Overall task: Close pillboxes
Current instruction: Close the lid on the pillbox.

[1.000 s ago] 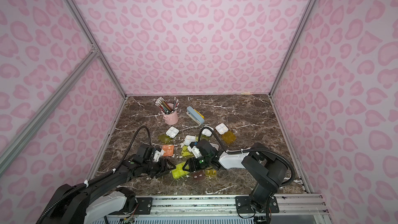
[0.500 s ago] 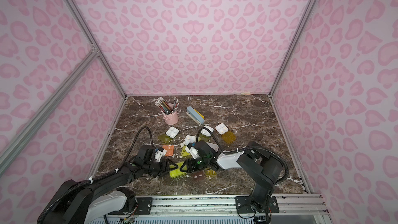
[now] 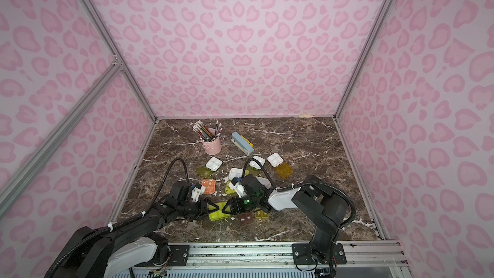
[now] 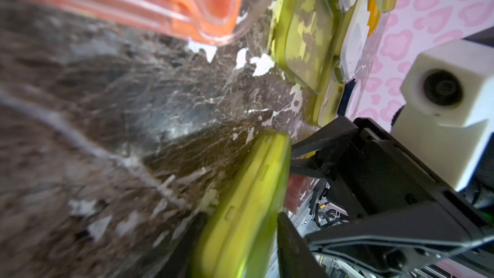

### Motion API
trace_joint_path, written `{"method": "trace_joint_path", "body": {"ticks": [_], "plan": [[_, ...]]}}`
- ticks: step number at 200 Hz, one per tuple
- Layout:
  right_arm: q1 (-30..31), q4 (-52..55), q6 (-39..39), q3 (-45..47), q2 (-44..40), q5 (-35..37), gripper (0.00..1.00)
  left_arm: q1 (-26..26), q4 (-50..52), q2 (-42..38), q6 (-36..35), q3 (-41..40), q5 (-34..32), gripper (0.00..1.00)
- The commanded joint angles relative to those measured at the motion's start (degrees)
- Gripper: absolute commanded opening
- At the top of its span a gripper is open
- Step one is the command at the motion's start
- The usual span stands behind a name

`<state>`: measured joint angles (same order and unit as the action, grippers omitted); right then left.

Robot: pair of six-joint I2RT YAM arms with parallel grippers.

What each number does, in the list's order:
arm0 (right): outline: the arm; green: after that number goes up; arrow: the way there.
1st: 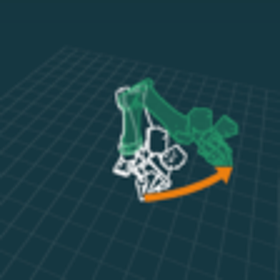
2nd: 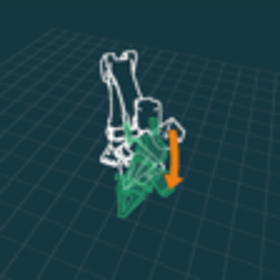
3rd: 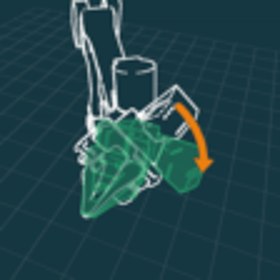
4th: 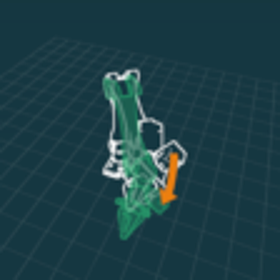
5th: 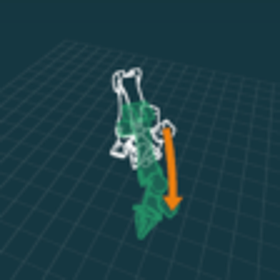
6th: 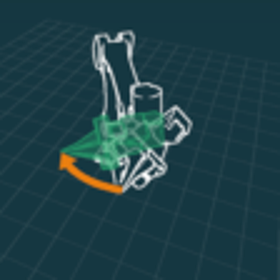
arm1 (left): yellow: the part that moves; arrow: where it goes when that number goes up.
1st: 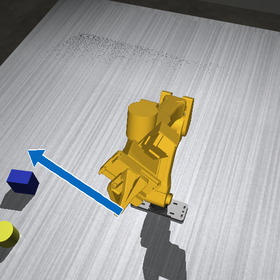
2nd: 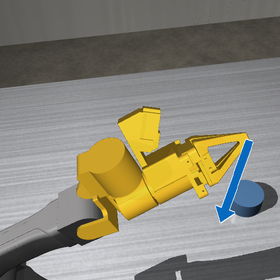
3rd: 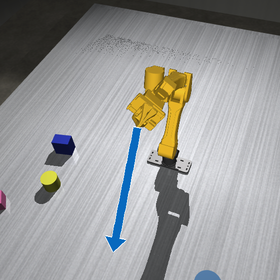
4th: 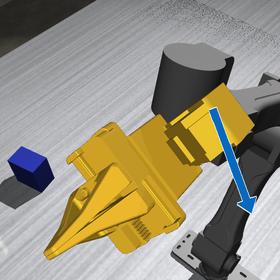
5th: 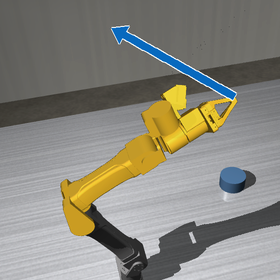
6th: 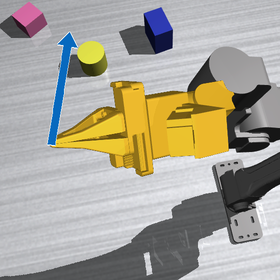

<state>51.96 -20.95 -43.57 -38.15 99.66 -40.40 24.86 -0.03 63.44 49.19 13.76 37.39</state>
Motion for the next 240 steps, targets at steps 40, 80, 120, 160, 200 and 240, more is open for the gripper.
{"method": "trace_joint_path", "body": {"ticks": [40, 80, 120, 160, 200, 240], "plan": [[0.1, 0.3, 0.0, 0.5, 0.5, 0.4, 0.62, 0.0, 4.7, 0.2, -0.7, -0.2, -3.4, 0.39], [0.1, 0.1, -0.1, 0.6, 0.8, 0.4, 0.62, 0.0, 5.0, 0.2, -0.9, -0.2, -3.6, 0.36], [0.0, 1.5, 0.5, 0.3, -0.3, 1.2, 0.62, 0.0, 7.7, -0.6, -2.2, 0.3, -4.8, 0.20], [-0.7, 7.2, 2.6, -1.2, -5.3, 3.3, 0.62, 0.0, 10.2, -1.5, -3.1, 1.3, -5.0, 0.20], [-3.1, 13.9, 5.1, -1.4, -13.1, 5.5, 0.62, 0.0, 14.0, -3.0, -3.2, 2.4, -6.1, 0.42], [-6.9, 17.3, 6.3, 0.3, -19.6, 6.2, 0.62, 0.1, 19.0, -7.3, -2.7, 3.7, -7.9, 0.58]]}}
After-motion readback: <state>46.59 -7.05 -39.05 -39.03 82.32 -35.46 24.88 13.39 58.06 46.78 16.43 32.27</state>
